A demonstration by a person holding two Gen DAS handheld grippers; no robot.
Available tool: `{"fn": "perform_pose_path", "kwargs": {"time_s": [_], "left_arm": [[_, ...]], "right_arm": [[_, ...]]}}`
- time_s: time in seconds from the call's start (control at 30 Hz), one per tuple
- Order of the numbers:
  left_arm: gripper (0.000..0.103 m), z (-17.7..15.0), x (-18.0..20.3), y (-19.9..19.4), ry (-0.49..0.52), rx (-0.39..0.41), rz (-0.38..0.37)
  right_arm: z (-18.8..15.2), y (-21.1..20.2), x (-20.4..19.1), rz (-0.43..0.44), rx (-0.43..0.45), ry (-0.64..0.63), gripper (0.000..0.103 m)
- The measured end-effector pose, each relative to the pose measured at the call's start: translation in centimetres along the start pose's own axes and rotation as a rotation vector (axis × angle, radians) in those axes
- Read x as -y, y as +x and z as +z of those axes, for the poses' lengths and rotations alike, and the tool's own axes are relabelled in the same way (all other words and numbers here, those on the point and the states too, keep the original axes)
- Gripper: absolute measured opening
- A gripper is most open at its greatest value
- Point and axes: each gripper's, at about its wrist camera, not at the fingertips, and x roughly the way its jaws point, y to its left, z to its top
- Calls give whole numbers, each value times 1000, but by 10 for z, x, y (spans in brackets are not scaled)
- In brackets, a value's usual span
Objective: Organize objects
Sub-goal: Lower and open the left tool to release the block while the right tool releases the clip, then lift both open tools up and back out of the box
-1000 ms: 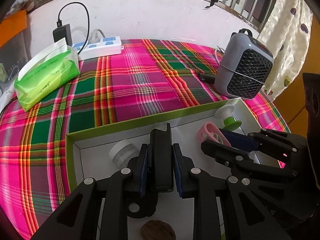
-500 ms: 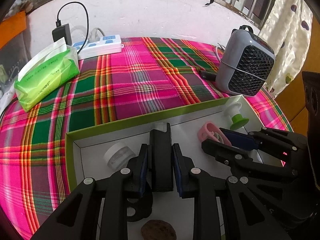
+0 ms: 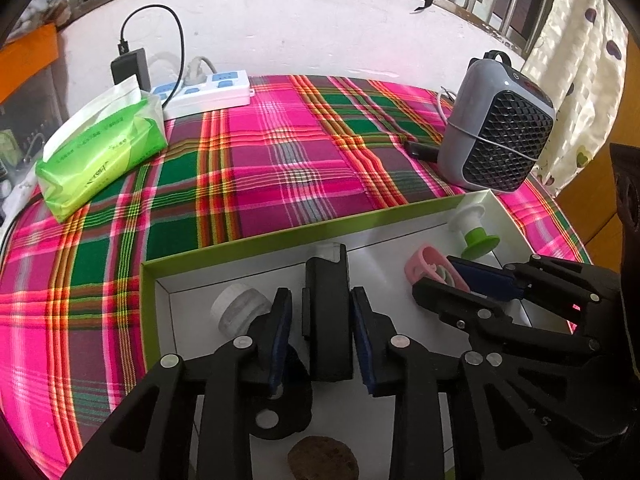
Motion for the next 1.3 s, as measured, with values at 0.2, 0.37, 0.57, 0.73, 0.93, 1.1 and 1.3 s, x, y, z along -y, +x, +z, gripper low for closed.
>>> {"fn": "perform_pose_path", "kwargs": {"time_s": [0.2, 0.37, 0.57, 0.73, 0.93, 1.1, 1.3], "left_arm": [[31, -2, -2, -4, -4, 9, 1], [33, -6, -1, -14, 1, 23, 4], [33, -14, 1, -29, 8, 54, 10], [34, -21, 1, -40, 5, 71, 12], [34, -30, 3, -54, 7, 92, 23], [34, -37, 5, -68, 8, 116, 45], [34, -44, 8, -78, 14, 134, 69]], "right_arm": [[-2, -2, 1, -7, 6, 18, 25], [-5, -7, -1, -14, 14, 20, 36], [-11, -20, -5, -38, 39, 23, 36], [-16, -32, -10, -51, 56, 27, 37], [-22, -42, -19, -61, 67, 29, 37], [-27, -50, -24, -65, 78, 33, 37], [-34, -60, -27, -68, 90, 48, 37]]}}
